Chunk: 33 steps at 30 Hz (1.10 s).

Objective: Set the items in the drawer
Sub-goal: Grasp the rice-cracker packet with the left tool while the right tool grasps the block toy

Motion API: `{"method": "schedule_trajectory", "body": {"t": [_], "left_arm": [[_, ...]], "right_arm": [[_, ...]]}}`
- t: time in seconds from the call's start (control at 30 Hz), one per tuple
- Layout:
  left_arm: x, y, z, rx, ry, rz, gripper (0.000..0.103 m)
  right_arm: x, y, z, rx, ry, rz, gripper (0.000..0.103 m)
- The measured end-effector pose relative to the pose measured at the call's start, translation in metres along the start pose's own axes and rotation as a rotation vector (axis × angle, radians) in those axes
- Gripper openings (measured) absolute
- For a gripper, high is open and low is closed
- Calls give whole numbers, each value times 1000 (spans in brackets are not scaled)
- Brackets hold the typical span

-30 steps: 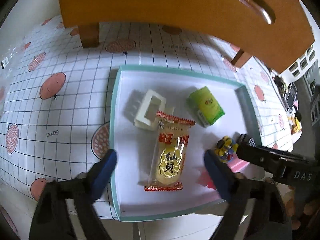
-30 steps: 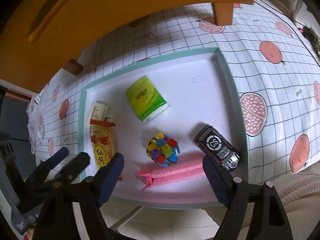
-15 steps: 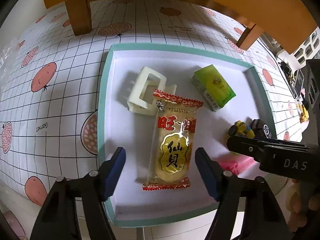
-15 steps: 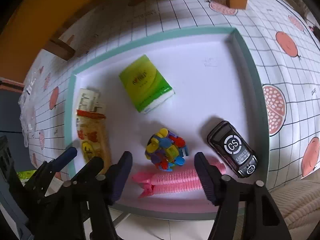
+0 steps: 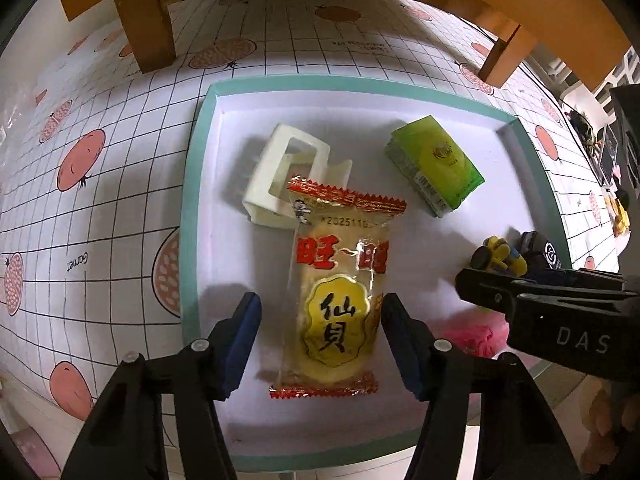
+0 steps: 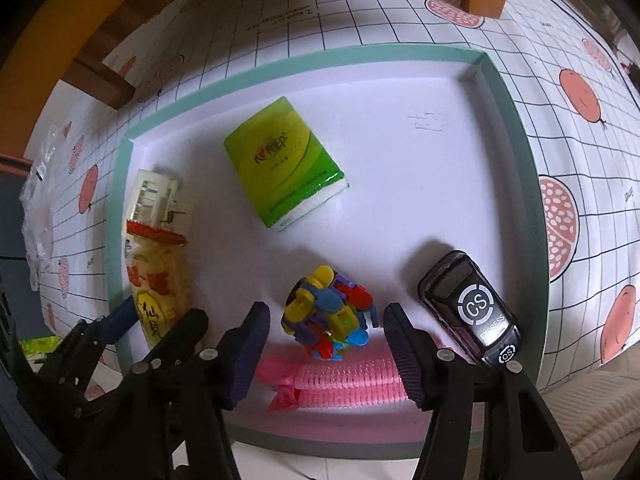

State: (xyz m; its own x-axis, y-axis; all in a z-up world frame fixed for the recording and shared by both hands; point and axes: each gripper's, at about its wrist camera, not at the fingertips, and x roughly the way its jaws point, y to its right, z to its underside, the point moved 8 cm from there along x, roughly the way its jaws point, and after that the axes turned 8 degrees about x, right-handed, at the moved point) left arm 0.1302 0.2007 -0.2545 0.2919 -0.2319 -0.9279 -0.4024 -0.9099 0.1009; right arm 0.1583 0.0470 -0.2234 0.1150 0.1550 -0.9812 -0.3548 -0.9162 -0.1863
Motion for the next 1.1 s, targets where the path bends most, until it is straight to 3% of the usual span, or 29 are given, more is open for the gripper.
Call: {"method": "schedule_trajectory", "body": {"t": [0.13,0.33,0.73,0.93,1.1], "left_arm": [[-3,-3,1,0,6,-11,45],[-4,-3,4,0,5,-8,38],[-40,-8,-2,-19,44,14,38],[-85,-7,-23,-23,138,48,38],[-135,4,-50,-4,254,82,38]], "right_arm": [[-1,2,0,9,10,32,47],[-4,3,7,48,8,-11,46],[-23,33,-3,127,25,-78,45],[-62,34,-6,102,102,-113,45],[-122,20,-13,65,222,-178,45]]}}
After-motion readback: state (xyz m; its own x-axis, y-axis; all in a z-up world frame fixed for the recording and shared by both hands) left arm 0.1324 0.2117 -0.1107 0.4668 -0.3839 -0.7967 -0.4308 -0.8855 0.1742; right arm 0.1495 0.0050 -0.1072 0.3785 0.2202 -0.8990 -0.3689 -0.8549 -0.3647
